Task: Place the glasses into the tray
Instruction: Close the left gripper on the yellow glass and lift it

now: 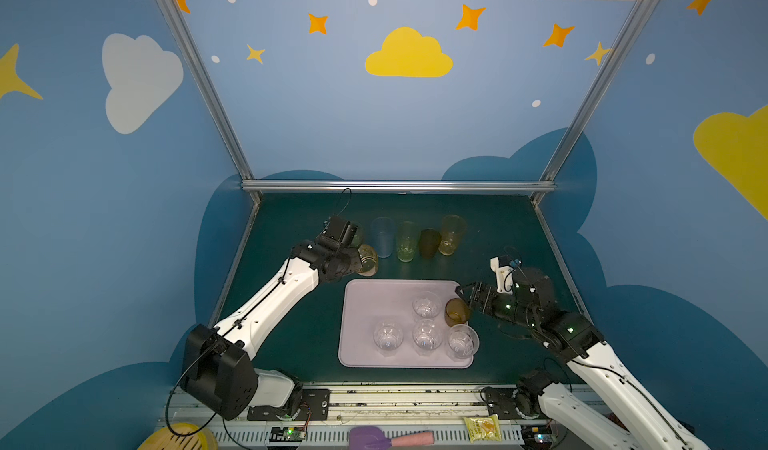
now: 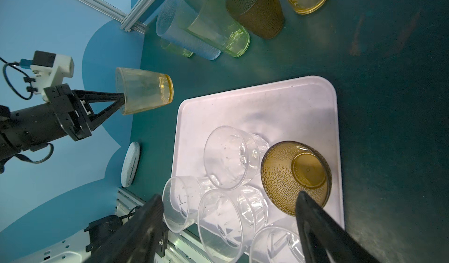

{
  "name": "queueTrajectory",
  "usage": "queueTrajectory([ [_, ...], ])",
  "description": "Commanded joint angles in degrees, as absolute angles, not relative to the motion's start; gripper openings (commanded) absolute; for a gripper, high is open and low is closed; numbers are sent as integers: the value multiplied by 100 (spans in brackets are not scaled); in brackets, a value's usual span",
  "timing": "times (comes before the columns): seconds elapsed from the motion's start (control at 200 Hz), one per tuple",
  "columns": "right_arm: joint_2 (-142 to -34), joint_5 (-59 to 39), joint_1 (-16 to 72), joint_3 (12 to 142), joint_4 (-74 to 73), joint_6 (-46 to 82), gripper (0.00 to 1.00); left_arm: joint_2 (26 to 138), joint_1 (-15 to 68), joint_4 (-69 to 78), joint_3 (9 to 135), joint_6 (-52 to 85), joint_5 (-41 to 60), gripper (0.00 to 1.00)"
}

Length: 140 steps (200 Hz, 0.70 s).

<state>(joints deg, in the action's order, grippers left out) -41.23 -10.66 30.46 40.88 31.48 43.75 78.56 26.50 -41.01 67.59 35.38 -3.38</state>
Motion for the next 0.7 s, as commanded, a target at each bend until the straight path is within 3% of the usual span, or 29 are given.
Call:
queueTrajectory([
  [0.0,-4030,-1125,3023,4008,3131,4472,84,7627,2757,-4245,6696,3546,-483,4],
  [0.696,-3990,-1203,2951,4106,3134,4521,84,6282,2923,-4455,6048,3498,-554,4],
])
